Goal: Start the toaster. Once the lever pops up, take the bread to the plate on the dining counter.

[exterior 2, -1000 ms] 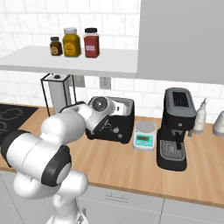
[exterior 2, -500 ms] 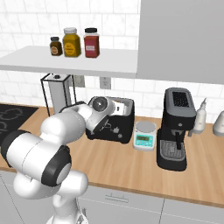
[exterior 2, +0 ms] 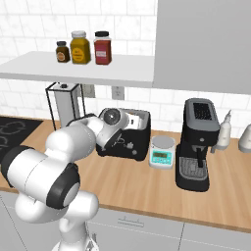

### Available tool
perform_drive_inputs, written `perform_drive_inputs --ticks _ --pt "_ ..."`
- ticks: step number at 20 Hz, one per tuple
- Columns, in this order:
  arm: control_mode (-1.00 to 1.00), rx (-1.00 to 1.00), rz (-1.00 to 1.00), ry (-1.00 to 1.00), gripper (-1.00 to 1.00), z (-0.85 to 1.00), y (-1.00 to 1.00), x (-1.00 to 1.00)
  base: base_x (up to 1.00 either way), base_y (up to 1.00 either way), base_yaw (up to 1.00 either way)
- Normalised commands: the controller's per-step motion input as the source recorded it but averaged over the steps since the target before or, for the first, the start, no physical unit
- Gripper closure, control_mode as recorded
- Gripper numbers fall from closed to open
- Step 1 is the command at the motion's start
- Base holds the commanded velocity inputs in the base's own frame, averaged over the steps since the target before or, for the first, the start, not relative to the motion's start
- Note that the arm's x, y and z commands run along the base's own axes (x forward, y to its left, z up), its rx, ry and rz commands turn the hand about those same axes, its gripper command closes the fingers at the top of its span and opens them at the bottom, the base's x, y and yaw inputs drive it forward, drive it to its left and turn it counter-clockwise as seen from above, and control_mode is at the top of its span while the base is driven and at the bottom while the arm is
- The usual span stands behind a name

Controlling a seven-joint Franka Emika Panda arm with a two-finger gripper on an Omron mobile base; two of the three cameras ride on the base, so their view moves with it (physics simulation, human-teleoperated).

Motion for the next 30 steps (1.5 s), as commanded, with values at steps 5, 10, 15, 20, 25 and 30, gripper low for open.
perform_drive_inputs --ticks 5,10,15,20,25,30 --pt "-1.00 0.00 0.00 0.00 -1.00 0.00 0.00 0.00 0.00 0.00 0.00" --pt "-1.00 0.00 0.00 0.00 -1.00 0.00 0.00 0.00 0.00 0.00 0.00" --pt "-1.00 0.00 0.00 0.00 -1.00 0.00 0.00 0.00 0.00 0.00 0.00" --pt "-1.00 0.00 0.00 0.00 -1.00 0.00 0.00 0.00 0.00 0.00 0.00" --pt "-1.00 0.00 0.00 0.00 -1.00 0.00 0.00 0.00 0.00 0.00 0.00" --pt "-1.00 0.00 0.00 0.00 -1.00 0.00 0.00 0.00 0.00 0.00 0.00"
